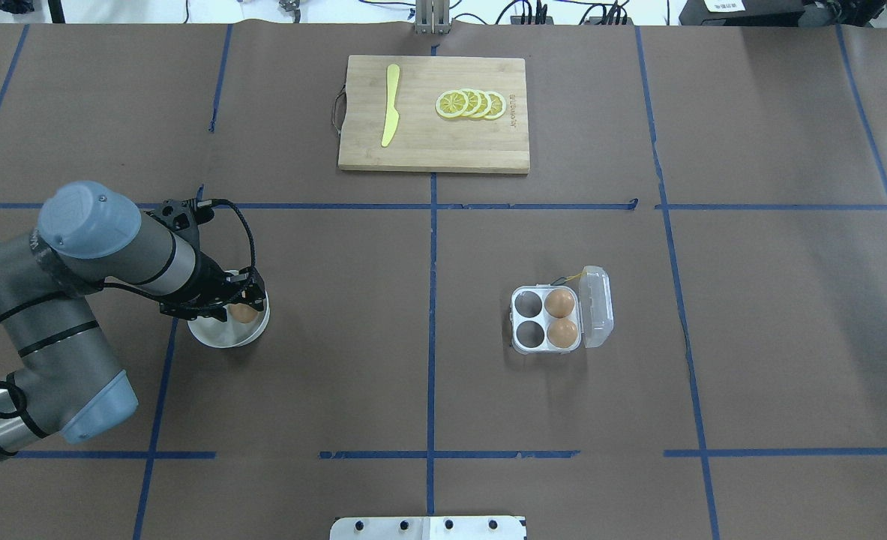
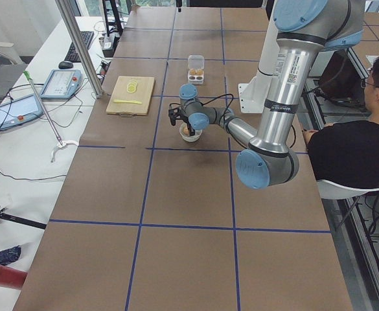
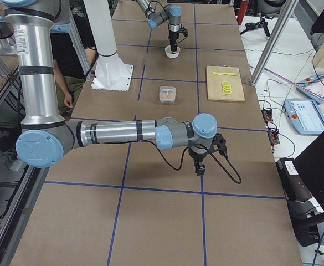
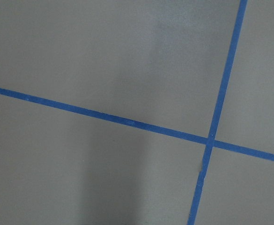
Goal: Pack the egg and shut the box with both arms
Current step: 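Lower the left gripper into the bowl and close on the brown egg, then lift the egg with the left gripper and carry it to the carton, then lower the egg into an empty carton cup and open the left gripper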
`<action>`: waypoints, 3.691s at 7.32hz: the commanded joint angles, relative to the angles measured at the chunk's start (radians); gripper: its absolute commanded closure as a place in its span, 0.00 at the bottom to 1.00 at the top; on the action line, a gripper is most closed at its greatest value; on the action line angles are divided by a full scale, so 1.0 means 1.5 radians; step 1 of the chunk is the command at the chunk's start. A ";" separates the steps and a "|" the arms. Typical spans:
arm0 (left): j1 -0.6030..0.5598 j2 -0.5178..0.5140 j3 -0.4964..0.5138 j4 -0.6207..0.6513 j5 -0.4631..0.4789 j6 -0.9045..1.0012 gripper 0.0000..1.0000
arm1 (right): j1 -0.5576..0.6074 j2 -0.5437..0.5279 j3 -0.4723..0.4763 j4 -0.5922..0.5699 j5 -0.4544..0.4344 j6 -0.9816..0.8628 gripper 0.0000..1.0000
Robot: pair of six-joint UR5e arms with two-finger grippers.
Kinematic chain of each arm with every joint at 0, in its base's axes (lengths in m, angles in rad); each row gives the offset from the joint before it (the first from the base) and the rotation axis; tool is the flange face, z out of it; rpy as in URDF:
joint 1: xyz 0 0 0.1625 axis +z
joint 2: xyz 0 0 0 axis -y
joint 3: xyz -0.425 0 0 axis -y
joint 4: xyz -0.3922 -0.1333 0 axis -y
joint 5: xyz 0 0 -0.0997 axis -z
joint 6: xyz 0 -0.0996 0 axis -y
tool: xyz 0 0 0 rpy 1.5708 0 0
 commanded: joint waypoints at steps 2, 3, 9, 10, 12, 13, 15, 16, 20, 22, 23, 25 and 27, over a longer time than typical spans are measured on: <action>0.001 0.002 -0.011 0.001 0.002 0.000 1.00 | 0.000 0.000 0.000 0.000 0.000 0.000 0.00; 0.001 0.003 -0.026 0.002 0.003 0.000 1.00 | 0.000 0.000 0.000 0.000 0.000 -0.001 0.00; -0.008 0.031 -0.168 0.116 0.013 0.000 1.00 | -0.002 -0.001 0.000 0.000 0.000 -0.001 0.00; -0.007 -0.035 -0.155 0.147 0.012 -0.002 1.00 | -0.001 -0.001 0.001 0.000 0.000 0.000 0.00; 0.010 -0.162 -0.081 0.151 0.009 -0.008 1.00 | -0.002 -0.001 0.001 0.001 0.000 -0.001 0.00; 0.044 -0.221 -0.039 0.147 0.009 -0.008 1.00 | -0.002 0.000 0.001 0.001 0.000 -0.001 0.00; 0.069 -0.312 0.080 0.061 0.010 -0.022 1.00 | -0.003 0.000 0.004 0.001 0.000 -0.001 0.00; 0.083 -0.367 0.157 0.017 0.010 -0.043 1.00 | -0.004 0.000 0.005 0.001 0.001 -0.001 0.00; 0.129 -0.432 0.255 -0.090 0.068 -0.072 1.00 | -0.006 -0.001 0.004 0.001 0.019 -0.001 0.00; 0.133 -0.462 0.285 -0.093 0.068 -0.076 1.00 | -0.006 -0.005 0.004 0.001 0.021 -0.001 0.00; 0.139 -0.462 0.288 -0.101 0.069 -0.081 1.00 | -0.006 -0.005 0.004 0.001 0.020 -0.001 0.00; 0.144 -0.462 0.294 -0.104 0.069 -0.081 0.74 | -0.007 -0.005 0.004 0.001 0.021 -0.001 0.00; 0.144 -0.462 0.305 -0.122 0.069 -0.082 0.42 | -0.007 -0.006 0.004 0.001 0.021 0.000 0.00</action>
